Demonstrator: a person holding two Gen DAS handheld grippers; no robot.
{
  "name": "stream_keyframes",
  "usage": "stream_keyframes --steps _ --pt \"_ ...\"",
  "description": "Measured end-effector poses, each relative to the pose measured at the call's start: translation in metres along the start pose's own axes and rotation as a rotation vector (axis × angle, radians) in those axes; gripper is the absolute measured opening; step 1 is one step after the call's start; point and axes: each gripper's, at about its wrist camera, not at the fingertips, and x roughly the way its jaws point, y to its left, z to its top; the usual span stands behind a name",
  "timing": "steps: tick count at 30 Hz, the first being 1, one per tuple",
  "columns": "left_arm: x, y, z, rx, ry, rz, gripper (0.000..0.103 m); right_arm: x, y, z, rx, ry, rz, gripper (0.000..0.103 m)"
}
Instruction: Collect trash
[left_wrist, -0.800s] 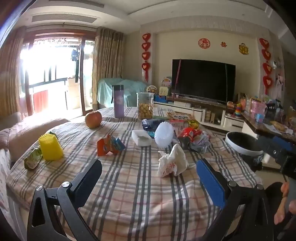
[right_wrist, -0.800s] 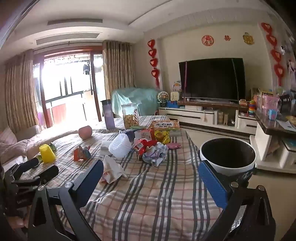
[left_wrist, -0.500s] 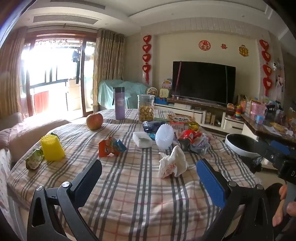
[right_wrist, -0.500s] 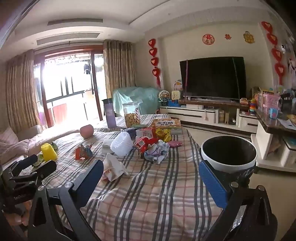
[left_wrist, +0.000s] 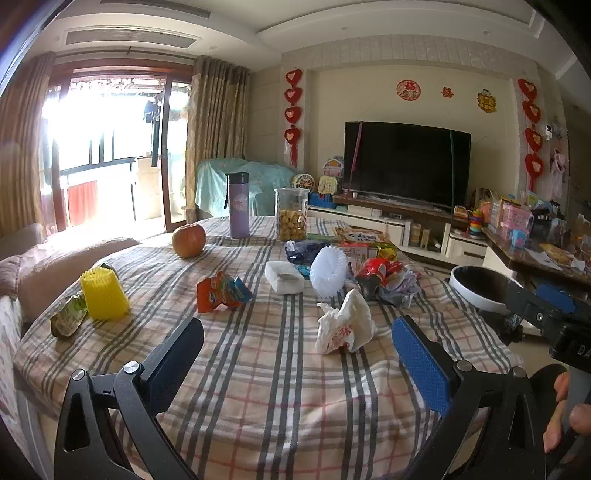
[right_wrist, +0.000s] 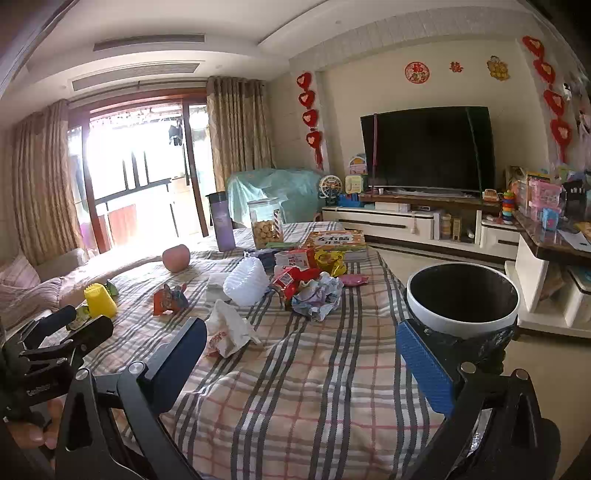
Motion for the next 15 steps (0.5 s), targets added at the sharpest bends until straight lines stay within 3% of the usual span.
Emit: stream_keyframes --steps 15 --pt "0.0013 0.0011 0.0002 0.001 0.005 0.005 0.102 0.0011 0.0006 0.0000 0.007 -0.002 0.019 0.103"
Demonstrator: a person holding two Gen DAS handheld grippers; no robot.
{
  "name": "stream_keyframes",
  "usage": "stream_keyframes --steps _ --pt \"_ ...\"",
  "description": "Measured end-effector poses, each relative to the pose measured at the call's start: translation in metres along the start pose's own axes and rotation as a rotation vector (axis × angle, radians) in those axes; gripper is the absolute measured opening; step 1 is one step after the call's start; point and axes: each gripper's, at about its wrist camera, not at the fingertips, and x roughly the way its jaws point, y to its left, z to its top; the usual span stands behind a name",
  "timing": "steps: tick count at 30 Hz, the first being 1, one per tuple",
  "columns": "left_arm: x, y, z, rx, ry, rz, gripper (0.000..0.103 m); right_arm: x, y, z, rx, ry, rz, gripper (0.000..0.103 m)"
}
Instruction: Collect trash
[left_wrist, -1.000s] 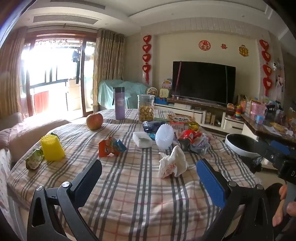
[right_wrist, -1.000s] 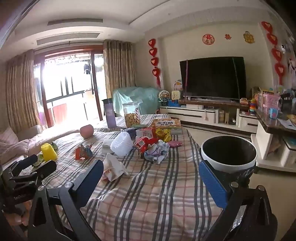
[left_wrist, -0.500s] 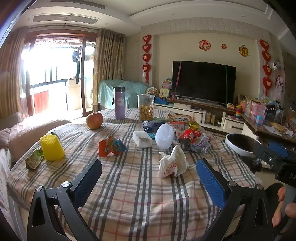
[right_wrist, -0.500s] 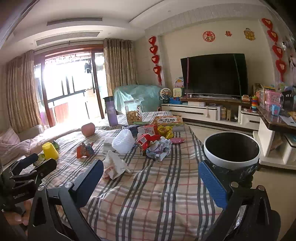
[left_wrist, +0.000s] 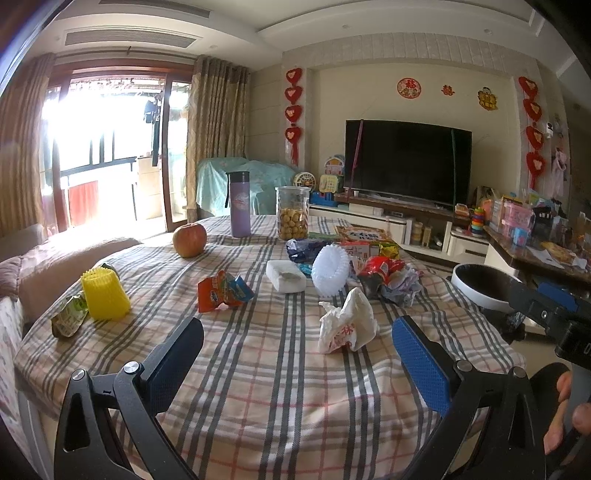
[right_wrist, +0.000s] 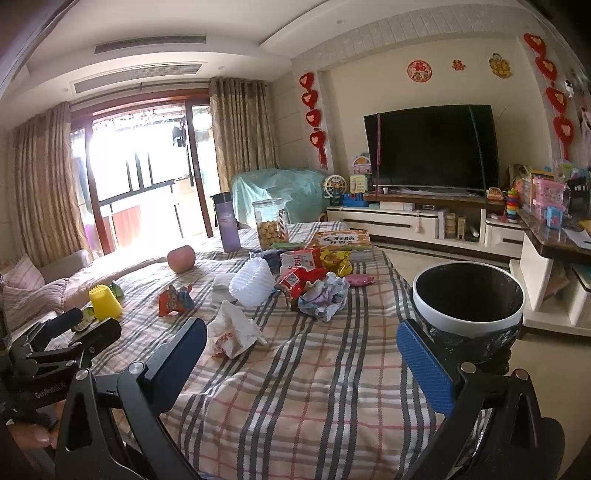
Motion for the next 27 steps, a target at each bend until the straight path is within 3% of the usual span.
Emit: stream_keyframes --steps 27 --pt "0.0065 -0.0010 -0.0020 0.004 0.001 -0.001 0.102 -0.0017 0.0040 0.0015 0.012 -0.002 0.021 0.103"
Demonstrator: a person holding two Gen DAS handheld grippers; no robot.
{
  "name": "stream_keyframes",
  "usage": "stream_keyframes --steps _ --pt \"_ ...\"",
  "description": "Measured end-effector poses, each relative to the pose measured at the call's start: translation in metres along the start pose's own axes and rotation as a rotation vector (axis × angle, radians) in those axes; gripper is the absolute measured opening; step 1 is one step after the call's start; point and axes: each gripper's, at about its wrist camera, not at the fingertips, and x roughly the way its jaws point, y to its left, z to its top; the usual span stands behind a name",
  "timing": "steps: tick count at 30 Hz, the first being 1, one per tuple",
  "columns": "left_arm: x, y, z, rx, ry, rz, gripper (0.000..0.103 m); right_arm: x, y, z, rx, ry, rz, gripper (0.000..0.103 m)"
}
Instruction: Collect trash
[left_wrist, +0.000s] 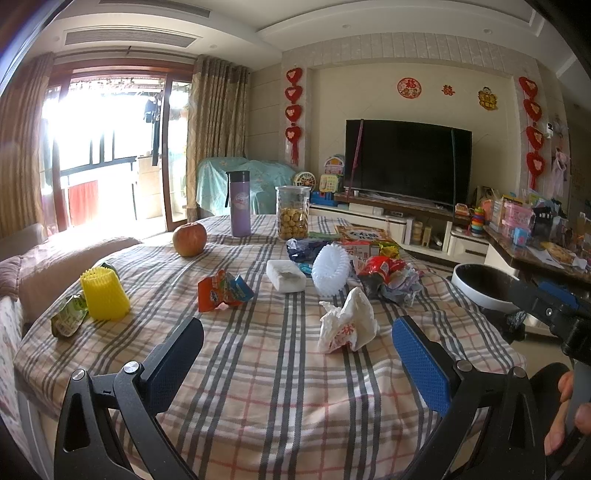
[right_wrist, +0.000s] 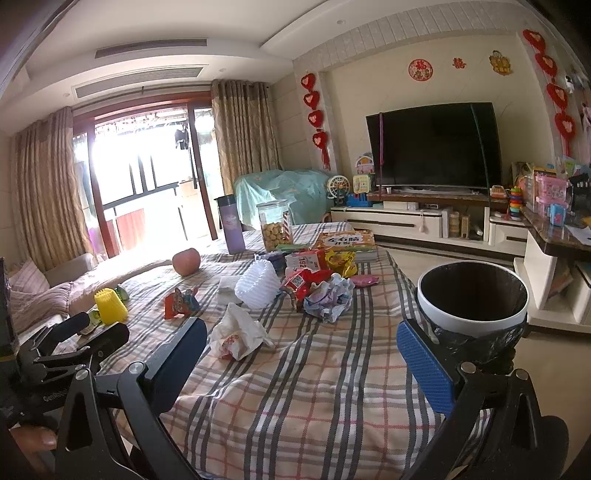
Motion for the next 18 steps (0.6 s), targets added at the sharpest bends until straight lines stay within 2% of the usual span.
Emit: stream_keyframes --steps 18 --pt "0.0049 0.0038 -0.0035 -0.013 0.019 -0.002 0.102 0.0039 0.0051 -0.0047 0.011 0.013 0.023 0.103"
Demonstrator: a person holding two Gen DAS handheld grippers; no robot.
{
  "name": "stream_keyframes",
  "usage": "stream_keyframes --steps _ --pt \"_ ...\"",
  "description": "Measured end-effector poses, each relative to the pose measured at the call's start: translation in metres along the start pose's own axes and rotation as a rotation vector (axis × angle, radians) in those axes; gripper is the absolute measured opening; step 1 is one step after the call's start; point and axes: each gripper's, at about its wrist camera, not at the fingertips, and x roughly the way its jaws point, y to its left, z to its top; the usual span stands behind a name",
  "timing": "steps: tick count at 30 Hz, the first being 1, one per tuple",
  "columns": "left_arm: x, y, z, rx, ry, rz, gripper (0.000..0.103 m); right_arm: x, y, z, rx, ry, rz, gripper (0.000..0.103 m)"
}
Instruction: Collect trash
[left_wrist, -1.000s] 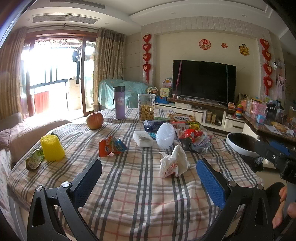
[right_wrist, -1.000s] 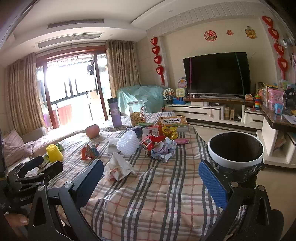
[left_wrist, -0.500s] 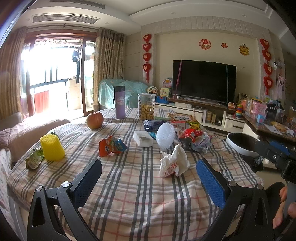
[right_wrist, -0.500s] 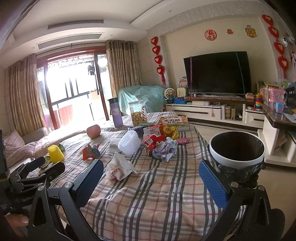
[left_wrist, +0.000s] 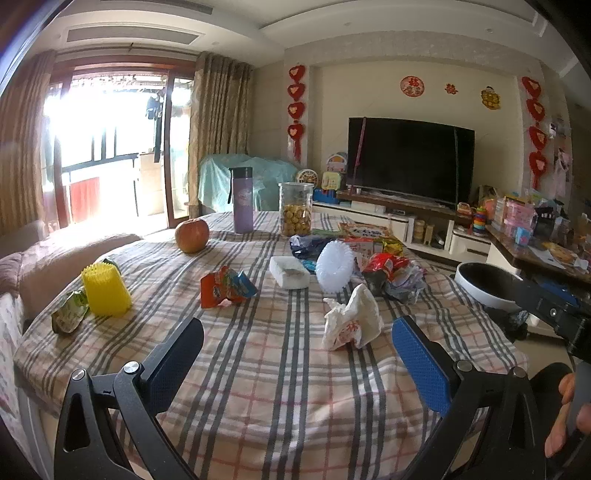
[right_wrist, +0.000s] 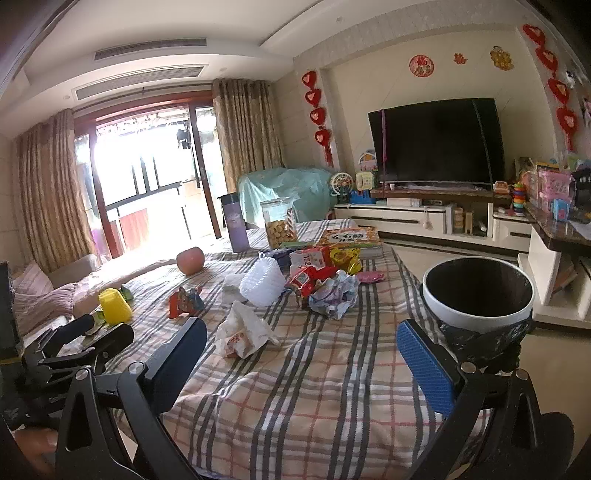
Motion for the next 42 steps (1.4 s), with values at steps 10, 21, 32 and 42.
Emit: stream_keyframes --steps 10,21,32,42 --pt "0.021 0.019 -0.002 -0.032 0.059 0.038 0.102 0.022 0.003 -0.004 0.018 0.076 0.062 0.103" --pt "0.077 0.043 0.007 -0.044 0.144 0.093 0.102 0.071 0.017 -0.009 0.015 0.179 0.126 0.103" --pt "0.151 0.072 0.023 -0.091 0.222 0.141 0.102 0.129 0.030 -0.012 0.014 0.292 0.165 0.101" --pt "0.221 0.090 0.043 -0.123 0.321 0.141 0.087 0.163 0.032 -0.009 0.020 0.368 0.180 0.087"
